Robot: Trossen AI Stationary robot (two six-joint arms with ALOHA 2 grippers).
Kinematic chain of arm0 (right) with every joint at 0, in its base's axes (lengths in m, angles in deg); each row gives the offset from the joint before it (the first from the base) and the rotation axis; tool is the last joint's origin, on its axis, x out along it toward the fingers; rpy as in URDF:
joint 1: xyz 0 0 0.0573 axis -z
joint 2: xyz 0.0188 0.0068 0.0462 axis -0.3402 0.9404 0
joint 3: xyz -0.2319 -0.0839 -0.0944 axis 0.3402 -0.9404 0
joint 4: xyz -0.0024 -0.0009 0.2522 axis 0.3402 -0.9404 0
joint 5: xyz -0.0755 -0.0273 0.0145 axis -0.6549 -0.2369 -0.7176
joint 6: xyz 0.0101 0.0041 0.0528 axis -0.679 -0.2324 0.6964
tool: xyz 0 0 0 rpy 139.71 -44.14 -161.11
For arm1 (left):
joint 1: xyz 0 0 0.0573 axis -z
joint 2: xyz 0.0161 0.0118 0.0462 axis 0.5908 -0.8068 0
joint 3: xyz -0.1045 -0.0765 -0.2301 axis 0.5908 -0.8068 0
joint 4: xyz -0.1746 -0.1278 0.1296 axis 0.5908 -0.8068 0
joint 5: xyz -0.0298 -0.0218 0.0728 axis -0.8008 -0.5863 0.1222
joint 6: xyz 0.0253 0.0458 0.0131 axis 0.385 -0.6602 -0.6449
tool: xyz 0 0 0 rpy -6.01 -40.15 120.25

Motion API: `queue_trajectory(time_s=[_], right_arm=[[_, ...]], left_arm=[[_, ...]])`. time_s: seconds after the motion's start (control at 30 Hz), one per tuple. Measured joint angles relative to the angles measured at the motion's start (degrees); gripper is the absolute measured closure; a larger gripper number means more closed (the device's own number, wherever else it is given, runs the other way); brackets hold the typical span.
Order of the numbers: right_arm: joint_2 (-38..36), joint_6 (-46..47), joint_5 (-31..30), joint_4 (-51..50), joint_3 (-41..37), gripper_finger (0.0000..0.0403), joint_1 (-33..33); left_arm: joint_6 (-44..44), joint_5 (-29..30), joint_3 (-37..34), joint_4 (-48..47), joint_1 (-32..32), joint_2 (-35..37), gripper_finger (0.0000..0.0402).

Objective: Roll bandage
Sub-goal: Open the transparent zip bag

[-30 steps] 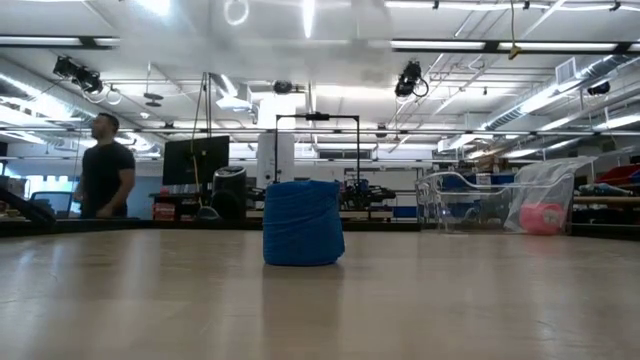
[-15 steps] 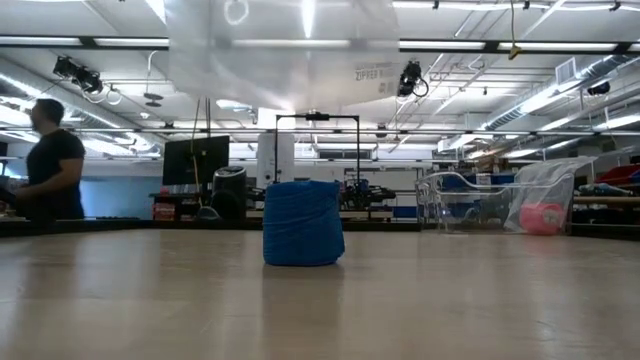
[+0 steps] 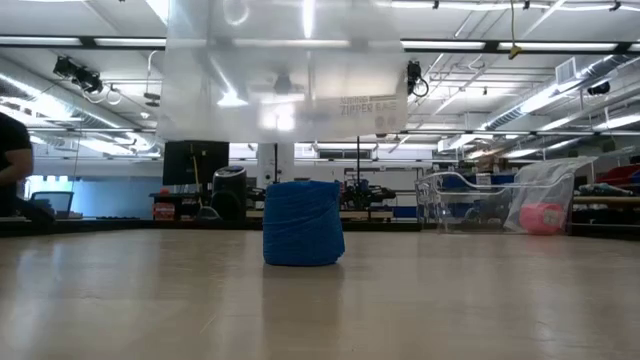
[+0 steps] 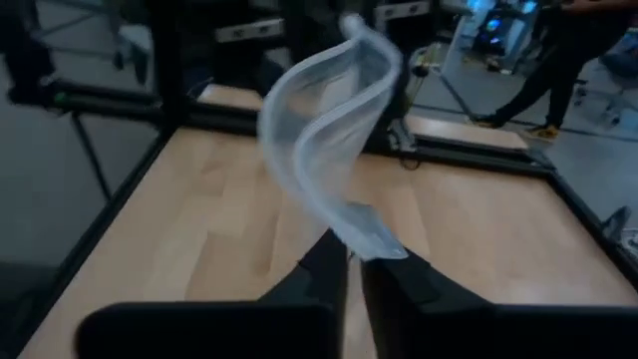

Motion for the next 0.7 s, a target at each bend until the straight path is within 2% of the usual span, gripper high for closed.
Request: queue_trajectory(time_s=[0.13, 0.3, 0.57, 0.7], right_arm=[[-0.42, 0.01, 0.11, -0.34, 0.0, 0.0322, -1.42], [-0.49, 0.84, -4.14, -0.45, 0.0, 0.0286, -3.76], [-0.82, 1.75, -17.45, -0.23, 0.0, 0.0281, -8.49], [-0.82, 1.53, -18.07, 1.19, 0.0, 0.0277, -8.77]], left_arm=[[0.02, 0.21, 0.0, 0.82, -0.03, -0.09, 0.04], [0.04, 0.19, 0.0, 1.84, -0.02, -0.09, 0.04], [-1.77, -0.04, 0.0, 4.11, 1.18, -0.09, 0.04], [-1.79, -0.04, 0.0, 4.36, 1.14, -0.09, 0.04]])
